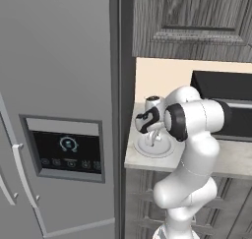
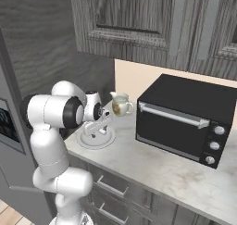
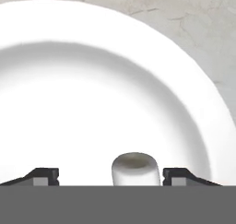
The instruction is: Pick the marshmallow from the counter and place it in the microwave.
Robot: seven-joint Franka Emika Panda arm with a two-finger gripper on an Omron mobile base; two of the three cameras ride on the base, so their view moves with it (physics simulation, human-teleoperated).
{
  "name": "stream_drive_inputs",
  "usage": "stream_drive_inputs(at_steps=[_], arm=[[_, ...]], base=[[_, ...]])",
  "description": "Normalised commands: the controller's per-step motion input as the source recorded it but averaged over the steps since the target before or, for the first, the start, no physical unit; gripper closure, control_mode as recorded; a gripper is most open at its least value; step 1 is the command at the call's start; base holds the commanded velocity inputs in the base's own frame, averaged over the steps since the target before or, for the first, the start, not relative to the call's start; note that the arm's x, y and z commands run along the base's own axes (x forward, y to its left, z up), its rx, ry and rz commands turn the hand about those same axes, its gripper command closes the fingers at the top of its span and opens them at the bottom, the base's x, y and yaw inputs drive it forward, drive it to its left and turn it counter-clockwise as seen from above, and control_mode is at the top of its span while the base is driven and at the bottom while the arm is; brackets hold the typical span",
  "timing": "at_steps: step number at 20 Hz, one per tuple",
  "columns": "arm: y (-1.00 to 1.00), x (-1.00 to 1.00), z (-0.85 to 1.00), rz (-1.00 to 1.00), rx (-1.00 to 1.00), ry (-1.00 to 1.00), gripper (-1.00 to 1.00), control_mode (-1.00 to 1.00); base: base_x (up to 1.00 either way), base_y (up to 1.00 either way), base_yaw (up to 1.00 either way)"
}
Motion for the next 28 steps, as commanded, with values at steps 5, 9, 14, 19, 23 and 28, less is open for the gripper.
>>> stream_drive_inputs(at_steps=[5, 9, 14, 19, 23, 28], arm=[[-0.02, -0.01, -0.08, 0.00, 0.00, 0.00, 1.00, -1.00], [-0.03, 0.00, 0.00, 0.00, 0.00, 0.06, 1.00, -1.00], [-0.16, -0.08, 0.11, -0.01, 0.00, 0.04, 1.00, -1.00], [-0.36, -0.77, 0.93, 0.00, 0.01, 0.01, 1.00, -1.00], [-0.39, -1.00, 1.00, -0.02, 0.02, 0.00, 1.00, -1.00], [-0.27, -1.00, 0.94, -0.13, 0.03, -0.01, 1.00, -1.00]], base=[[0.00, 0.00, 0.00], [0.00, 0.00, 0.00], [0.00, 0.00, 0.00], [0.00, 0.00, 0.00], [0.00, 0.00, 0.00], [0.00, 0.00, 0.00]])
